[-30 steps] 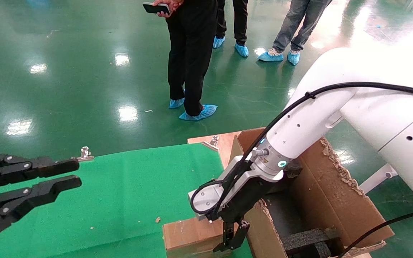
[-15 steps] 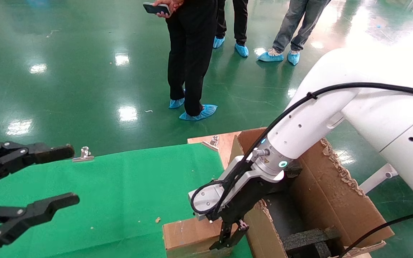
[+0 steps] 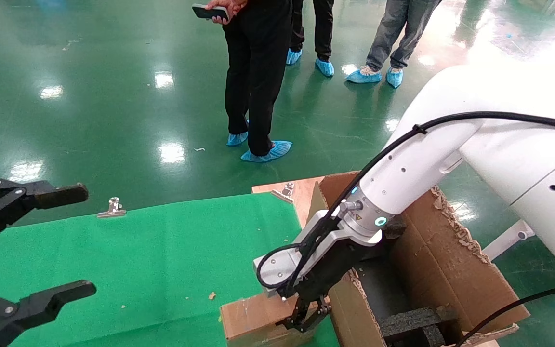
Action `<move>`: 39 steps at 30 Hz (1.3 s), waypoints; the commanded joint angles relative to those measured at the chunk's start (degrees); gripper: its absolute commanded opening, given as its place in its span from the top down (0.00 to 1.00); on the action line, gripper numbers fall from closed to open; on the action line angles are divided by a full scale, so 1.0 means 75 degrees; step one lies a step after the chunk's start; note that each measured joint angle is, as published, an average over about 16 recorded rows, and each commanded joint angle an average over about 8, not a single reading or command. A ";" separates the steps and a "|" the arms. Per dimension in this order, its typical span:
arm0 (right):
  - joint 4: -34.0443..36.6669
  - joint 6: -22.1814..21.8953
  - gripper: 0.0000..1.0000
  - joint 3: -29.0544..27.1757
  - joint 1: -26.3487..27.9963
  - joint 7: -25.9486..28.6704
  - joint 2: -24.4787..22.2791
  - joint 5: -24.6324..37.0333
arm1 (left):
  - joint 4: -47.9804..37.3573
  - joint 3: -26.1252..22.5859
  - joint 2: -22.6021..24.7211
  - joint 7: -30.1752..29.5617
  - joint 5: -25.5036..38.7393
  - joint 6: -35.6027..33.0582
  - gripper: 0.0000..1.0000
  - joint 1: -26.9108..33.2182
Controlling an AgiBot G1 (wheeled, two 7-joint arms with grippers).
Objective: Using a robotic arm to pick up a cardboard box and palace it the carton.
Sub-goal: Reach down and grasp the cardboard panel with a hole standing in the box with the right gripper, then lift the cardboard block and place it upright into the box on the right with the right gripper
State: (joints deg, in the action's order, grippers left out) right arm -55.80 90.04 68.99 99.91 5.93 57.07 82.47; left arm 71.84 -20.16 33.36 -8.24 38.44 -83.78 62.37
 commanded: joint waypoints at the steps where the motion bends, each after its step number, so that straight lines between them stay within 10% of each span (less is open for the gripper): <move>1: -0.0002 0.0004 1.00 -0.0001 -0.0004 0.0000 0.0003 0.0002 | 0.0000 0.0000 0.0000 0.0000 0.0000 0.0000 0.00 0.0000; 39: 0.1023 0.0080 1.00 0.1176 0.3968 -0.0908 -0.1462 -0.1378 | -0.0001 -0.0002 -0.0001 0.0001 -0.0001 0.0000 0.00 0.0001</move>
State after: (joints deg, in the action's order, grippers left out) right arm -48.42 90.73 78.09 129.96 -0.78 45.85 72.60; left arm 71.83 -20.17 33.35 -8.24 38.43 -83.78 62.37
